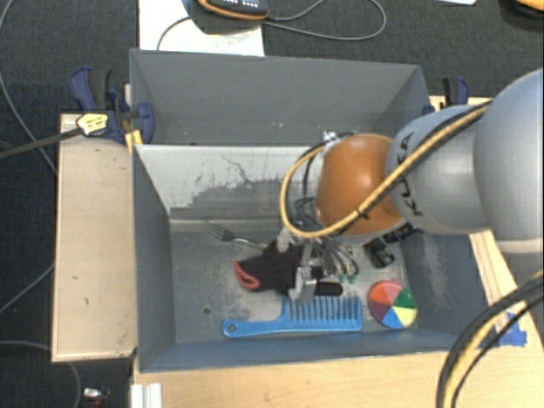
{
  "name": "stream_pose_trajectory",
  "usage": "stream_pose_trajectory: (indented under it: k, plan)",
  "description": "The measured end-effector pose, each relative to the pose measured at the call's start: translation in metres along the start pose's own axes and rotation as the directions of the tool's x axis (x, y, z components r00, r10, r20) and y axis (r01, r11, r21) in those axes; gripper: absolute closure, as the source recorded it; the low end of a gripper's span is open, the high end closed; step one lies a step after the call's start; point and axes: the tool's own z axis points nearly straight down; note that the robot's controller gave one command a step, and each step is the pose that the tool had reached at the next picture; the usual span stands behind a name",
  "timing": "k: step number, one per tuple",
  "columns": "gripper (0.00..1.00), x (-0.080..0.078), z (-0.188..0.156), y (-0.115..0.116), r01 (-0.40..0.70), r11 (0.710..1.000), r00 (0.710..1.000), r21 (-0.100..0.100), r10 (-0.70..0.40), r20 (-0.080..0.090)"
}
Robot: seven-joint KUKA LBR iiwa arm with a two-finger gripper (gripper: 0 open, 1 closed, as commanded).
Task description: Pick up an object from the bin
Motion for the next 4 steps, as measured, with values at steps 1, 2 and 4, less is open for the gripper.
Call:
stream_pose_trajectory:
  k: [1, 2, 4]
  plan:
    - [0.00, -0.027, -0.003, -0.010, 0.011, 1.000, 1.000, 0.001, -0.011, 0.003]
    - [0.00, -0.009, -0.003, 0.000, 0.009, 1.000, 1.000, -0.002, -0.009, 0.002]
    - [1.00, -0.022, -0.004, -0.007, 0.005, 1.000, 1.000, -0.001, -0.005, 0.009]
